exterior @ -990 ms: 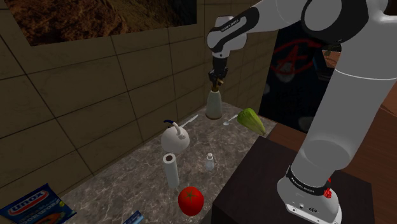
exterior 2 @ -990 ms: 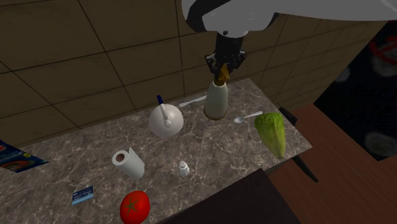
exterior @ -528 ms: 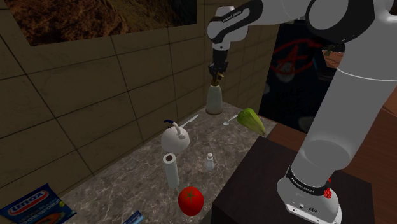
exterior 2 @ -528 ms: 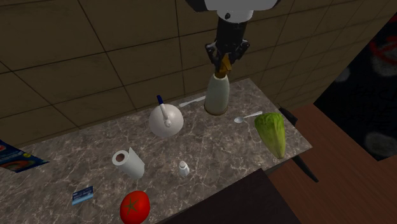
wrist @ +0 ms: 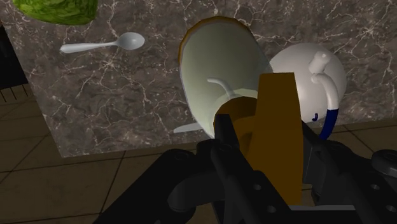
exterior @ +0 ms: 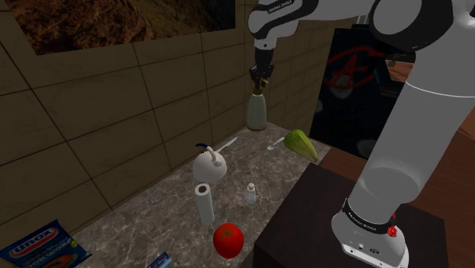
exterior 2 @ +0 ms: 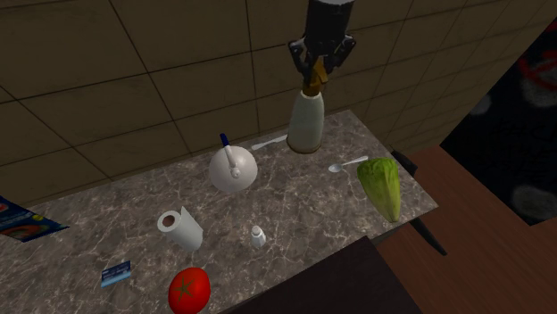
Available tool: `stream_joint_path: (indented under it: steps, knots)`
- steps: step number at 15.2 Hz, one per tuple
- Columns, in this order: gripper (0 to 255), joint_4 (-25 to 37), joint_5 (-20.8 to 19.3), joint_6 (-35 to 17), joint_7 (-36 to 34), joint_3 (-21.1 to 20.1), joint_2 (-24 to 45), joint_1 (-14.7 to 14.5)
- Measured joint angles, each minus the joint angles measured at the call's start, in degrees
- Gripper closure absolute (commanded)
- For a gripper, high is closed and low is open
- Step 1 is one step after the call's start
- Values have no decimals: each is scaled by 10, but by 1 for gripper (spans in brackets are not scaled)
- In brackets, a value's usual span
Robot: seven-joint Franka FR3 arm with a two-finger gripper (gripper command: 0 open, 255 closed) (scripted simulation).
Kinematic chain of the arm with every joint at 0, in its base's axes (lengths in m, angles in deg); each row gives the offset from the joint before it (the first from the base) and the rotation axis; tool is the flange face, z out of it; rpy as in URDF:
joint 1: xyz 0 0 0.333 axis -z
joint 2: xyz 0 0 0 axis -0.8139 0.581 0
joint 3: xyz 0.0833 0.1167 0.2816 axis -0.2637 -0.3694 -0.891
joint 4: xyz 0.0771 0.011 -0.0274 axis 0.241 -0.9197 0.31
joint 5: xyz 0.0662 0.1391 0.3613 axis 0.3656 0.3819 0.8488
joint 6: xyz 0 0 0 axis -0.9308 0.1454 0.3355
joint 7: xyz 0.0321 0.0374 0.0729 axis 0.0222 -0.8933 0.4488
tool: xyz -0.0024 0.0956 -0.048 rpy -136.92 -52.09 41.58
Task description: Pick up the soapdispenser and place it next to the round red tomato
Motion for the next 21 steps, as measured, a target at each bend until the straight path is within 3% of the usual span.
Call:
stream_joint_path:
  steps: [12, 21]
  knots:
    - [255, 89, -2, 91, -2, 1, -2, 1]
    - [255, -2, -27, 80, -117, -60, -86, -50]
